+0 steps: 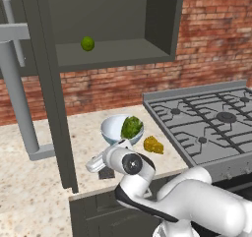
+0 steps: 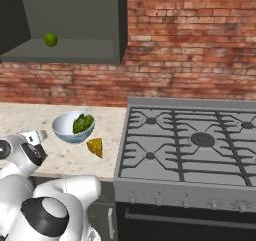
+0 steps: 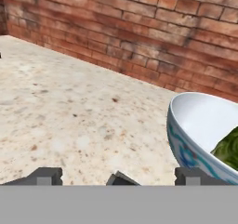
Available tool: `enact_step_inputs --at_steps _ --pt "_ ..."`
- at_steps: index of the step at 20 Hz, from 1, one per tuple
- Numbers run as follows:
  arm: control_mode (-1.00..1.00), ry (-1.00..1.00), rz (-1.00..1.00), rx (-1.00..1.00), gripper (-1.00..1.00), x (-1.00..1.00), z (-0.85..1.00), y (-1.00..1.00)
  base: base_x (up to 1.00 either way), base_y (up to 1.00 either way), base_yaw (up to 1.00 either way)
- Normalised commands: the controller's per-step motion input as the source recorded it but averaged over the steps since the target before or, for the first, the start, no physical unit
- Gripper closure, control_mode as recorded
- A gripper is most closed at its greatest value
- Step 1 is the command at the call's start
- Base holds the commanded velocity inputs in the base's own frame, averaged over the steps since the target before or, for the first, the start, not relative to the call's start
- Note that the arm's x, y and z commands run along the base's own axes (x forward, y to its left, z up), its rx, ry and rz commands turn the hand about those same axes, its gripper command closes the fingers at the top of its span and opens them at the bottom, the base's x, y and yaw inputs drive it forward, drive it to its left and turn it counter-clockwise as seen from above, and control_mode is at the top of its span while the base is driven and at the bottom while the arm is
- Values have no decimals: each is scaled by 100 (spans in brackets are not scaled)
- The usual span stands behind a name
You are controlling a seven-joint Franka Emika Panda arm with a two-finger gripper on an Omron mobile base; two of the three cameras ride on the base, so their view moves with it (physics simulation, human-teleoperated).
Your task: Pick the cheese from the fridge and the cheese grater from the cabinet and place them next to the salad bowl.
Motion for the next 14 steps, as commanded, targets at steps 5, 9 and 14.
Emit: enact_step_inputs --at_steps 5,9,14 --pt "-100 0 0 0 -100 0 0 0 0 0 0" --pt "-100 0 0 0 -100 -1 9 0 0 0 0" --pt "-100 0 2 1 -100 -2 89 0 0 0 0"
